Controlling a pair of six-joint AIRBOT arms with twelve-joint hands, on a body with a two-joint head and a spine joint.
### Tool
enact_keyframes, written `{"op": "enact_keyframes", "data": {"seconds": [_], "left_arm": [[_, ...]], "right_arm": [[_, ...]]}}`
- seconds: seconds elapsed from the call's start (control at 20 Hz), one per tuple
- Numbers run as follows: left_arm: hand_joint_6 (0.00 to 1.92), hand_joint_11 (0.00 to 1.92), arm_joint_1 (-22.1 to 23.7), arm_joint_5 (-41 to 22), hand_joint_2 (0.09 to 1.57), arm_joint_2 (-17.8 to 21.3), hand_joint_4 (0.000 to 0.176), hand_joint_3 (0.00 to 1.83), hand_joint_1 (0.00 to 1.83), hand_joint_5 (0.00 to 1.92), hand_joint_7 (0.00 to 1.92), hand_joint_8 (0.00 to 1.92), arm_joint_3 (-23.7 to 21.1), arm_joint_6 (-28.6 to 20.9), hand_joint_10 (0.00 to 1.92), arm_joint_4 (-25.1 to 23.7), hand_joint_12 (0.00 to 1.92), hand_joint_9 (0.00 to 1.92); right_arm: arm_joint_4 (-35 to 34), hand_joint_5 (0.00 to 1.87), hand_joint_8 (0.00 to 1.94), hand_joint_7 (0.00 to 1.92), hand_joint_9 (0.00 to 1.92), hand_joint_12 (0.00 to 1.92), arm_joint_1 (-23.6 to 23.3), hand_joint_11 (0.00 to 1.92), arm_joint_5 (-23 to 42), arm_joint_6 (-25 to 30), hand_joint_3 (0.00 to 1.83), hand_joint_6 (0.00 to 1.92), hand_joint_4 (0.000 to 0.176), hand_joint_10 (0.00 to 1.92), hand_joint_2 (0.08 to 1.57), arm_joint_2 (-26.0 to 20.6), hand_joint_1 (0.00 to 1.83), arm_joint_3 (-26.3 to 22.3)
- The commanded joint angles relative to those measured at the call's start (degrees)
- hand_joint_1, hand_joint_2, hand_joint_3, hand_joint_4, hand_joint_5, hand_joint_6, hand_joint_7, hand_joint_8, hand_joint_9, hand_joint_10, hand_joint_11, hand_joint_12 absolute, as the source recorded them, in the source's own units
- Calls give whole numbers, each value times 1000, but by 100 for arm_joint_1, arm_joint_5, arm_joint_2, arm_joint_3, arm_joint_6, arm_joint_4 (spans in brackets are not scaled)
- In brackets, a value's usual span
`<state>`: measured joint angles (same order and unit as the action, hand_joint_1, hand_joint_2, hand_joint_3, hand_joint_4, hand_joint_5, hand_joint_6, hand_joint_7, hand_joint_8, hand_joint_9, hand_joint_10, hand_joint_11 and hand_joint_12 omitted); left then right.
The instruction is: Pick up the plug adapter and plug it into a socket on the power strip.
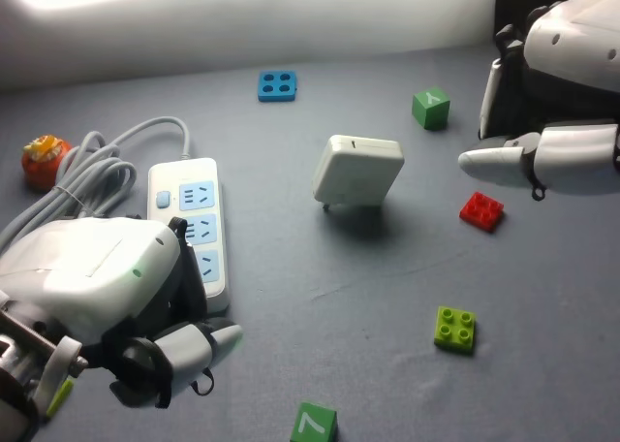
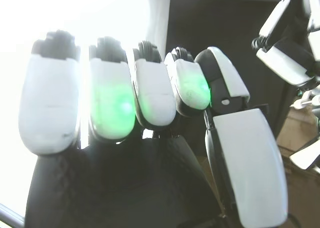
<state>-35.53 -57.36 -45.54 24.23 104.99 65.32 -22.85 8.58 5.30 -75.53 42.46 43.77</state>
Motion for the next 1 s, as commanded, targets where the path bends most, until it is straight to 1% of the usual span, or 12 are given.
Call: {"op": "enact_keyframes", "data": {"seconds": [0.0, 0.05, 0.1, 0.2, 0.4, 0.5, 0.55, 0.65, 0.8, 0.85, 0.9, 0.95], "left_arm": [[32, 0, 31, -308, 1040, 33, 0, 246, 0, 34, 35, 29, 11, 2, 32, -355, 23, 14], [1, 0, 31, -308, 1145, 36, 0, 44, 0, 42, 43, 1, 12, 13, 2, -355, 0, 23], [0, 0, 30, -308, 1156, 36, 0, 25, 0, 36, 41, 0, 17, 14, 0, -355, 0, 21], [0, 0, 34, -307, 1158, 36, 0, 22, 0, 25, 33, 0, 37, 22, 0, -355, 0, 19], [4, 0, 105, -307, 1155, 38, 0, 16, 0, 35, 42, 5, 44, 72, 5, -354, 0, 27], [4, 8, 222, -308, 1153, 40, 0, 13, 0, 38, 45, 5, 1, 299, 6, -119, 4, 34], [2, 3, 321, -308, 1156, 42, 0, 14, 0, 34, 39, 2, -19, 560, 3, 137, 2, 27], [4, 4, 387, -307, 1159, 49, 0, 14, 0, 39, 44, 3, -4, 667, 4, 366, 2, 30], [3, 4, 404, -66, 1155, 79, 0, 10, 0, 38, 45, 3, 93, 714, 3, 600, 2, 29], [5, 7, 404, 143, 1157, 79, 0, 10, 0, 44, 47, 4, 151, 772, 5, 652, 3, 34], [5, 7, 404, 262, 1159, 79, 0, 11, 0, 45, 49, 4, 181, 807, 5, 655, 3, 36], [5, 6, 404, 394, 1158, 84, 0, 10, 0, 47, 51, 5, 215, 849, 4, 656, 3, 35]], "right_arm": [[5, 112, 59, 136, 110, 243, -94, 0, 531, -34, 105, 55, 0, 76, 1193, -38, 0, -15], [6, 124, 7, 155, 132, 224, -145, 0, 382, -58, 12, 6, 0, 17, 1239, -37, 0, -19], [6, 126, 5, 161, 137, 222, -177, 0, 254, -59, 9, 4, 0, 13, 1250, -38, 0, -39], [28, 136, 2, 171, 152, 284, -132, 0, 125, -67, 2, 2, 0, 6, 1243, -97, 0, -179], [338, 116, 2, 158, 143, 271, -33, 0, 556, -64, 3, 2, 0, 2, 1259, -112, 0, -250], [337, 109, 1, 147, 139, 269, -2, 0, 689, -29, 2, 1, 0, 1, 1267, -86, 16, -250], [337, 108, 1, 145, 140, 273, 45, 0, 685, 77, 1, 1, 0, 1, 1269, -56, 77, -250], [336, 80, 0, 123, 115, 217, 209, 0, 932, -73, 0, 1, 0, 0, 1258, 55, 238, -241], [-1071, 60, 1, 103, 82, 162, 215, 0, 1547, -1169, 0, 1, 0, 1, 1184, 337, 553, -104], [-1651, 62, 1, 101, 75, 151, 117, 0, 1521, -1529, 0, 2, 0, 1, 1161, 479, 679, 51], [-2171, 57, 1, 88, 71, 186, 65, 0, 1447, -1913, 0, 1, 0, 0, 1141, 577, 728, 166], [-3059, 41, 0, 66, 53, 176, -26, 0, 1309, -2552, 0, 0, 0, 0, 1128, 716, 722, 348]]}}
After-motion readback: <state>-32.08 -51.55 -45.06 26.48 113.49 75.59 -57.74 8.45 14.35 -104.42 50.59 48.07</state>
